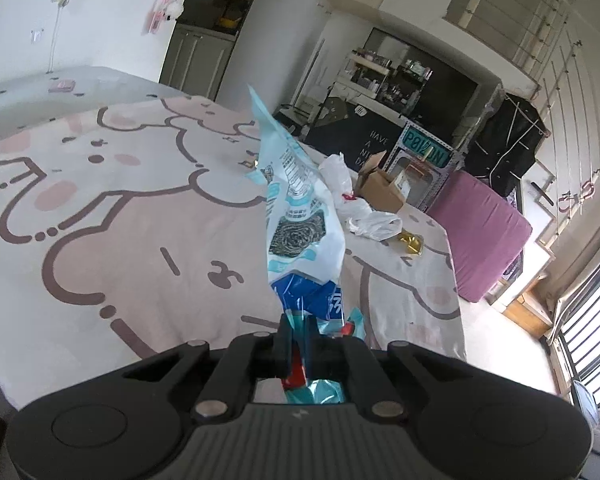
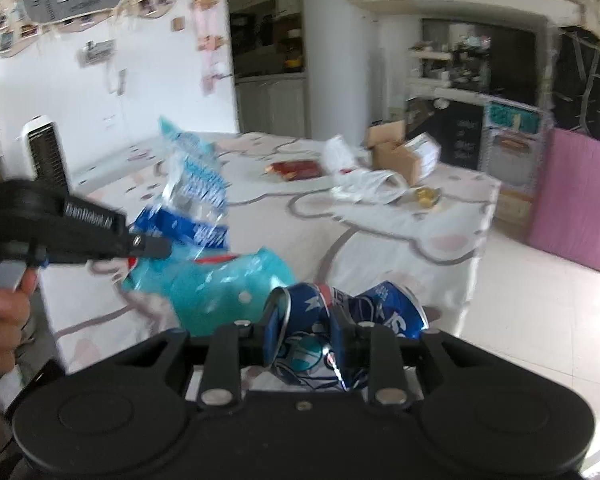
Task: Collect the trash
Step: 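Lift the snack bag with the left gripper while the right gripper lifts the Pepsi can, then carry the snack bag and Pepsi can with both grippers over the wastebasket, then open the left gripper over the wastebasket while the right gripper releases the can, then raise both open grippers from the wastebasket back toward the table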
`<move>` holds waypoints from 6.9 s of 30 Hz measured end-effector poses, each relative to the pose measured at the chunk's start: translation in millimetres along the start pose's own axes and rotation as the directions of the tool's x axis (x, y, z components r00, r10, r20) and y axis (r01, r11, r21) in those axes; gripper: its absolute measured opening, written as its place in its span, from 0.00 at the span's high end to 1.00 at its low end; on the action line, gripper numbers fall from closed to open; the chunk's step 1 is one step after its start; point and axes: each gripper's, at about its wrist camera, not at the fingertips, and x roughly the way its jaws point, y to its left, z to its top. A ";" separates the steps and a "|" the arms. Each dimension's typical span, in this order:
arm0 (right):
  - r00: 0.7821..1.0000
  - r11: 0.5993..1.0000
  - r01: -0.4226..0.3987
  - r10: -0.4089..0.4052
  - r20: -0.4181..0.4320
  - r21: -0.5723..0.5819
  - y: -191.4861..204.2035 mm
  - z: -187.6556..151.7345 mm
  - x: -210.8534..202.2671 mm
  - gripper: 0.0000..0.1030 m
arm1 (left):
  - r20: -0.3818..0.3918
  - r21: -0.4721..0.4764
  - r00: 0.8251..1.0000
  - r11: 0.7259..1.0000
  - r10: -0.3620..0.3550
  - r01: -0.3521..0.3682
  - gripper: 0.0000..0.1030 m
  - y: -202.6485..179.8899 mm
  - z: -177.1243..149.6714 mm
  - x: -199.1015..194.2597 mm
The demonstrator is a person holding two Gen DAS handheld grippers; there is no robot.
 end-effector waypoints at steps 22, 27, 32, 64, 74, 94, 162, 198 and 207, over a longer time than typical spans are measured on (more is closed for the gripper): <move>0.996 0.920 0.090 -0.075 0.055 -0.382 36.0 -55.9 24.5 0.34 | -0.015 -0.024 1.000 1.000 0.010 -0.010 0.95 29.9 -19.0 -13.8; 0.993 0.897 0.114 -0.090 0.076 -0.426 39.2 -58.8 22.5 0.44 | -0.020 -0.024 1.000 1.000 0.003 -0.004 0.96 29.3 -20.5 -11.5; 0.993 0.895 0.115 -0.094 0.070 -0.430 41.8 -56.5 18.7 0.45 | -0.016 -0.018 1.000 1.000 0.001 -0.002 0.95 27.8 -19.9 -12.5; 0.953 0.961 0.269 -0.257 0.161 -0.057 -63.2 -10.2 -96.3 0.46 | -0.009 0.239 0.991 0.962 -0.132 0.130 0.96 -106.6 -28.5 -23.5; 0.921 0.932 0.360 -0.363 0.144 0.044 -123.6 -22.8 -133.0 0.46 | -0.059 0.382 0.979 0.901 -0.197 0.205 0.96 -185.4 -54.8 -4.6; 0.873 0.842 0.466 -0.488 0.016 0.272 -238.8 -75.5 -126.5 0.46 | -0.354 0.511 0.916 0.782 -0.188 0.358 0.96 -294.9 -118.2 122.5; 0.933 0.711 0.354 -0.219 -0.286 0.607 -348.4 -172.6 31.0 0.46 | -0.736 0.380 0.670 0.877 0.095 0.293 0.51 -284.2 -208.0 322.6; 0.859 0.747 0.468 -0.257 -0.443 0.472 -333.9 -185.2 34.8 0.19 | -0.595 0.548 0.780 0.808 0.194 0.216 0.09 -272.5 -216.4 293.7; 0.836 0.717 0.521 -0.318 -0.448 0.463 -322.6 -188.4 2.9 0.00 | -0.563 0.555 0.803 0.809 0.194 0.193 0.02 -268.8 -212.0 273.2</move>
